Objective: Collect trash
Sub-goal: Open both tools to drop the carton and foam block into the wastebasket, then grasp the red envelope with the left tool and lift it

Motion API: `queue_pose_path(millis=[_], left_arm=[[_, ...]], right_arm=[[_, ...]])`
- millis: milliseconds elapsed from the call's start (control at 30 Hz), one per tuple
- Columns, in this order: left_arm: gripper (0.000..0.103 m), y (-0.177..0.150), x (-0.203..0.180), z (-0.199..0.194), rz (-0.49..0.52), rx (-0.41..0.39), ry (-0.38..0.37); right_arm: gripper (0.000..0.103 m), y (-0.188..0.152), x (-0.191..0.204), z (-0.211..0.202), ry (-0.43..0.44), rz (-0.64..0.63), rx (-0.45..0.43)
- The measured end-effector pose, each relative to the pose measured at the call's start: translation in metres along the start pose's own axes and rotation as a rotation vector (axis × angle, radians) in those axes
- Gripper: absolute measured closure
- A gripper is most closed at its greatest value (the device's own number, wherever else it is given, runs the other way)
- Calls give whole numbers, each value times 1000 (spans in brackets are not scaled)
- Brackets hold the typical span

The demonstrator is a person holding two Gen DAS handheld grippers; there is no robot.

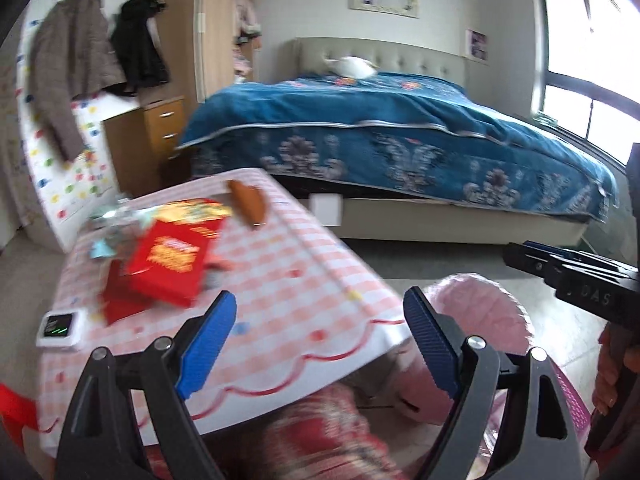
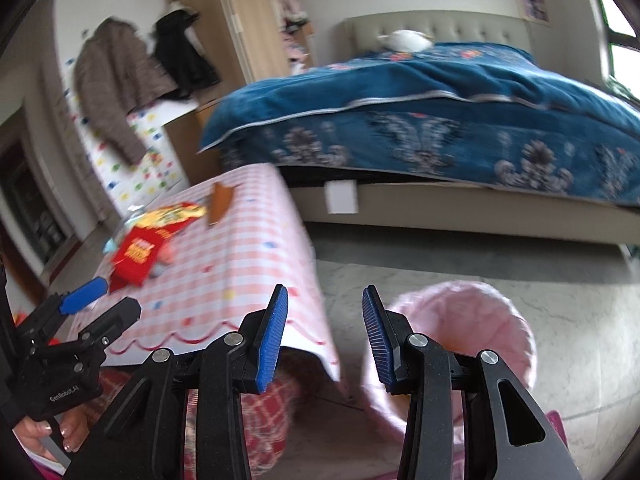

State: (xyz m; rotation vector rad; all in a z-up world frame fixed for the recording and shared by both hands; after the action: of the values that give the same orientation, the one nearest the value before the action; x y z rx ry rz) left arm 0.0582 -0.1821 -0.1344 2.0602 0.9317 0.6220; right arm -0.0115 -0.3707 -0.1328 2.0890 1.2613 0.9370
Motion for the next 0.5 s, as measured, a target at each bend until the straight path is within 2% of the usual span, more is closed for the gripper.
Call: queue_pose_path(millis=[300,500], left_arm=[[17,-20,99,-26,-136,20,201],[15,-31,143,-16,-197,60,250]], right_arm=[[62,0,82,13,78,-145,17],[62,3,116,36,99,-214,33]])
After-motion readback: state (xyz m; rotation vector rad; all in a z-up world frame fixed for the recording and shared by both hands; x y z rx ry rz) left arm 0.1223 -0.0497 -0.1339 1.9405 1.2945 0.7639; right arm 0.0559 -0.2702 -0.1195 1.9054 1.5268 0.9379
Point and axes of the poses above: each gripper's, at about its wrist camera, not at the fingertips, and z roughly the way its jaws point, x to its left, y to its top, the point moved 7 cm from there along z, roughly the way its jaws point, and after that the axes turned 7 degrees about z, right-handed, at the moved point
